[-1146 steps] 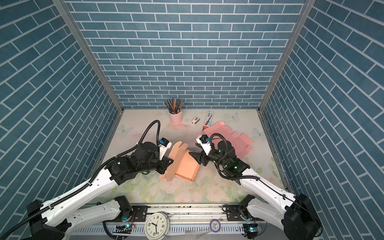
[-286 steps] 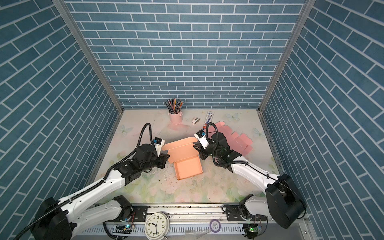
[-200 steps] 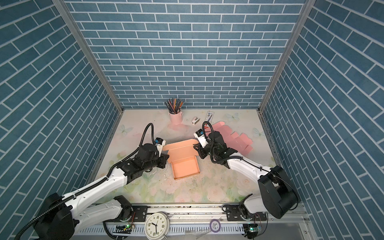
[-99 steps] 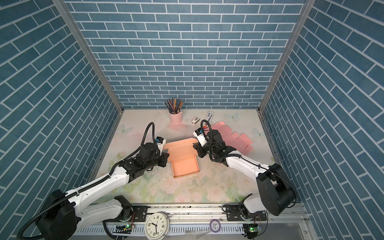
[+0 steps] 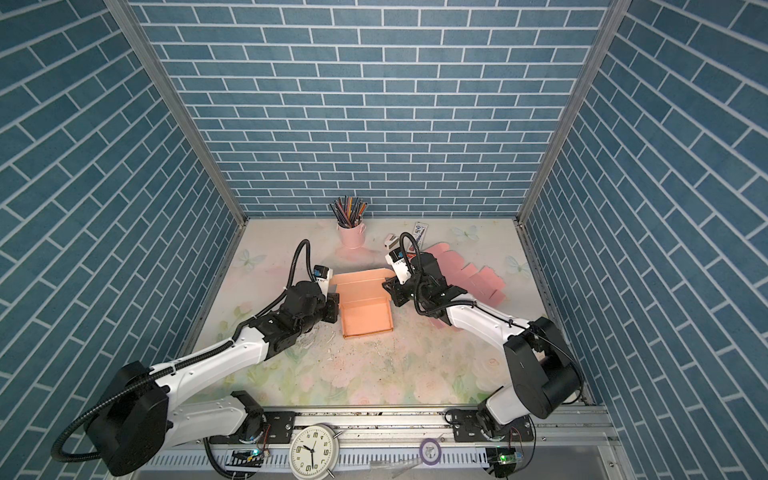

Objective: Fold the paper box

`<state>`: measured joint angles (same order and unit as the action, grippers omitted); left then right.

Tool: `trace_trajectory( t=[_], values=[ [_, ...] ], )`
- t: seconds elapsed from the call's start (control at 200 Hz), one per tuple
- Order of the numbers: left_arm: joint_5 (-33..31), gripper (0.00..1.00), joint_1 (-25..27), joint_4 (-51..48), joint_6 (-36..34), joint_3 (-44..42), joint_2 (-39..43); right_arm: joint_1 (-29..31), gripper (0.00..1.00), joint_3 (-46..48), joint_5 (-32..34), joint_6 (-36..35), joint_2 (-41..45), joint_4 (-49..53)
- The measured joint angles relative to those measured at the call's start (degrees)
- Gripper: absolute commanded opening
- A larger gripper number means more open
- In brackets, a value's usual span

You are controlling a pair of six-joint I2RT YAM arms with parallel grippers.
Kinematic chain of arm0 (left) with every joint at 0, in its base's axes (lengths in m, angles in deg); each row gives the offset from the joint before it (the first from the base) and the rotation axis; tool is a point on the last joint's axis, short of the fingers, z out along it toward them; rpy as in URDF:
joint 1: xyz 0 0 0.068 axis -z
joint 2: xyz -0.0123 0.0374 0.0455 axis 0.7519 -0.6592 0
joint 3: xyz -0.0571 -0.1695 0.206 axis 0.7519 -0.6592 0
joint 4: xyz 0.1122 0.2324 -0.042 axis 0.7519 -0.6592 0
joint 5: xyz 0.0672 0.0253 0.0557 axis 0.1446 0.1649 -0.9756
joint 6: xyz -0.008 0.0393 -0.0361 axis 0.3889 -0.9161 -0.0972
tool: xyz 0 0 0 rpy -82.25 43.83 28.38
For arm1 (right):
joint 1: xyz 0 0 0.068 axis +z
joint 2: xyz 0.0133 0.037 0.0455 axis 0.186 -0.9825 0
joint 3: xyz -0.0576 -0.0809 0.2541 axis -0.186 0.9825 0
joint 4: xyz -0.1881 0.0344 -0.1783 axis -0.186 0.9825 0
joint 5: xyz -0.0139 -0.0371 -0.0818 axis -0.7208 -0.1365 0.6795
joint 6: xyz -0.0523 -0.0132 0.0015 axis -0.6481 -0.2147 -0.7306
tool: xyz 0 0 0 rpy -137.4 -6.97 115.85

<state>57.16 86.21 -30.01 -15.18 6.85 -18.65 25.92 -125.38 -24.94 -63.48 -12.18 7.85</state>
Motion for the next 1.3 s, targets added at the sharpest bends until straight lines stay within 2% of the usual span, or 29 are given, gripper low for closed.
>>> trace_trajectory(
  t=[0.565,0.95,1.3],
  values=[
    [-13.7,0.0,5.42,15.15,-2.71,-3.98,-7.58,-0.2,0.19,0.17,0.13,3.04,-2.34,-3.04],
    [-21.92,0.0,10.73,21.22,-3.28,-7.45,-8.41,1.11,0.19,6.14,1.97,3.02,0.61,-7.37],
    [-24.74,0.0,11.72,18.84,1.62,-7.28,-7.78,4.74,0.19,10.45,5.14,2.99,4.33,-9.2]
  ],
)
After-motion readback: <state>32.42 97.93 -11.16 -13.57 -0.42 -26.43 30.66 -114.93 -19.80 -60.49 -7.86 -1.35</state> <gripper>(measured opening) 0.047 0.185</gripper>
